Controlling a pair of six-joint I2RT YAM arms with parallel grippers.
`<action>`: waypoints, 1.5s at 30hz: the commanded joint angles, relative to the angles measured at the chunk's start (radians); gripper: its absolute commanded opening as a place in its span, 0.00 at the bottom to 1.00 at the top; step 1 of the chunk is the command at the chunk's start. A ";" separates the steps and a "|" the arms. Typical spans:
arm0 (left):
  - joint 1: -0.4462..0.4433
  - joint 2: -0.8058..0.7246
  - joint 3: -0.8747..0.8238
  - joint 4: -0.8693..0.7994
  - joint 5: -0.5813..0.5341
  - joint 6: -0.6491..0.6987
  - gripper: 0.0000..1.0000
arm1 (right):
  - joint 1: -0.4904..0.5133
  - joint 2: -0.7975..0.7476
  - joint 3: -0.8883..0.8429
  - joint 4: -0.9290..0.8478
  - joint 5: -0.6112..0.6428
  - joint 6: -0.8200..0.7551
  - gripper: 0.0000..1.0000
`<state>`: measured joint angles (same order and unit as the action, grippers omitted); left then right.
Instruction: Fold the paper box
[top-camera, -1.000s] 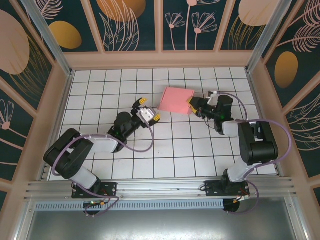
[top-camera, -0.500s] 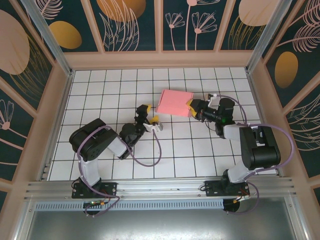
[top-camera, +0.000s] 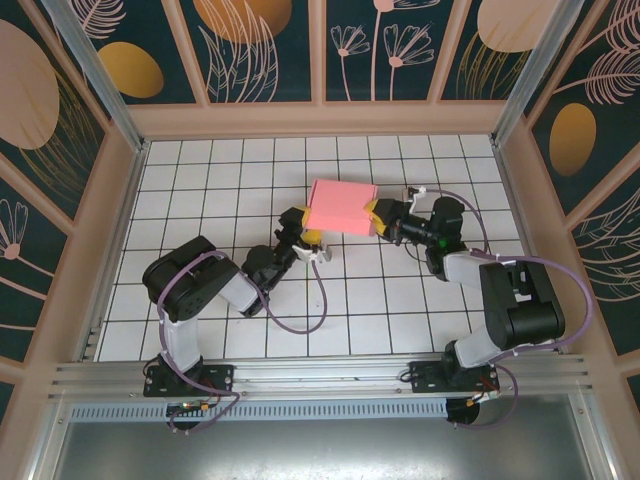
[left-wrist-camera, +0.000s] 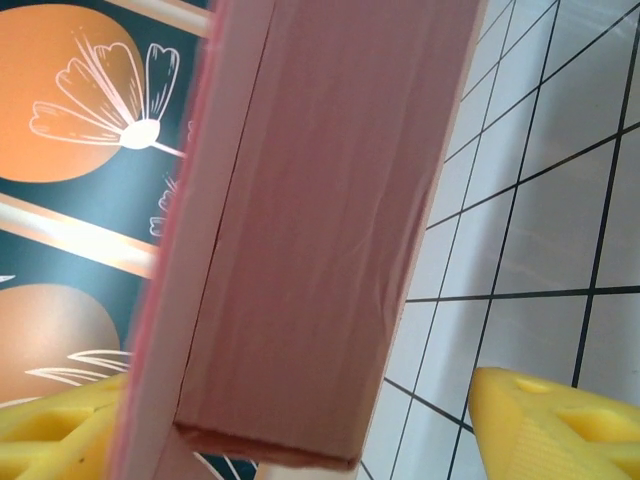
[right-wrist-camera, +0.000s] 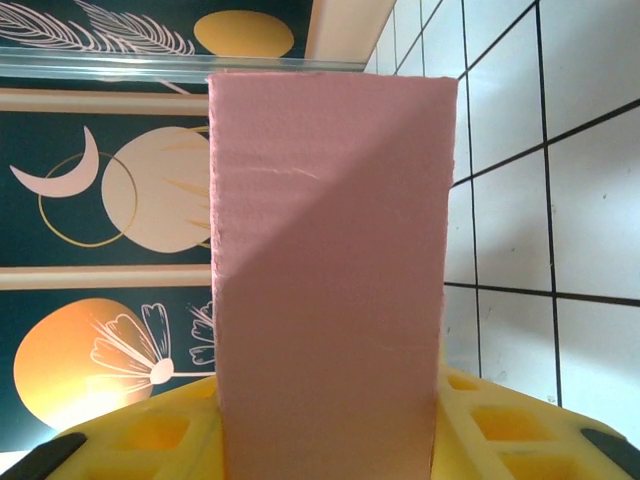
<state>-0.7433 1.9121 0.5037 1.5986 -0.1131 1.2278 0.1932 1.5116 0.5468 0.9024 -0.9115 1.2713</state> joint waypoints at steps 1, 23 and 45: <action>-0.008 0.011 0.013 0.221 0.015 0.029 0.74 | 0.007 -0.020 -0.007 0.036 -0.024 0.022 0.43; -0.008 0.004 0.013 0.233 0.004 0.010 0.40 | 0.012 0.005 -0.003 -0.015 -0.037 0.000 0.43; -0.008 -0.038 0.011 0.076 0.009 -0.029 0.32 | 0.000 -0.065 0.013 -0.173 0.059 -0.121 0.78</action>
<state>-0.7464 1.9118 0.5053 1.6043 -0.1135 1.2346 0.1982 1.4994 0.5472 0.7876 -0.8948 1.2167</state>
